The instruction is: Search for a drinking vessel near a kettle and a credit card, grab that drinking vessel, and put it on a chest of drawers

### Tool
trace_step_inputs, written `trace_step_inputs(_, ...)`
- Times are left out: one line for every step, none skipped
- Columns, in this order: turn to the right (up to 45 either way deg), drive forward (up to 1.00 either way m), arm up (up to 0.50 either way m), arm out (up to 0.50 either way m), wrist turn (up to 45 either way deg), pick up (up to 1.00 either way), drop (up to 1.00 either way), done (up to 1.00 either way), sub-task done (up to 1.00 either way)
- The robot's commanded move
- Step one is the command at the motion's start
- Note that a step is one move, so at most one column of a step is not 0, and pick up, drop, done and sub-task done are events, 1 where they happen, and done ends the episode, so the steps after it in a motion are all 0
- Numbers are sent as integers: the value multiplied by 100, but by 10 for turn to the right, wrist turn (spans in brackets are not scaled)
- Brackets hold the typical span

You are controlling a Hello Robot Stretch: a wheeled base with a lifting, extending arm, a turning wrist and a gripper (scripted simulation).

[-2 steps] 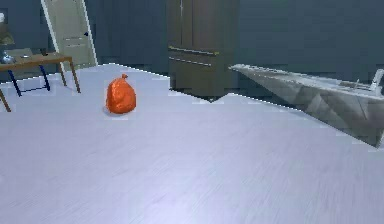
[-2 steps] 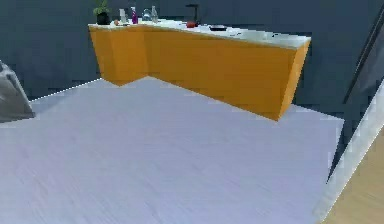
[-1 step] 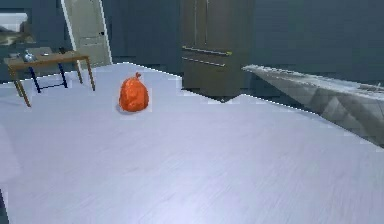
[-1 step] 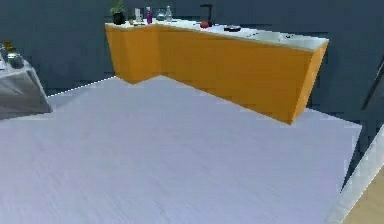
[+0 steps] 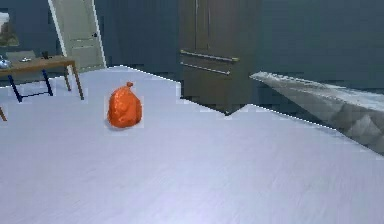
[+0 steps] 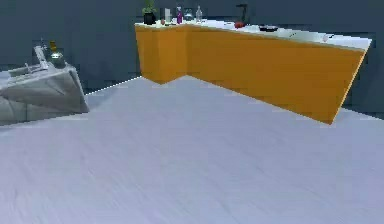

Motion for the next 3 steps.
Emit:
trace_step_inputs(-450,0,0,0,0,0,0,0,0)
trace_step_inputs(0,100,0,0,0,0,0,0,0)
trace_step_inputs(0,100,0,0,0,0,0,0,0)
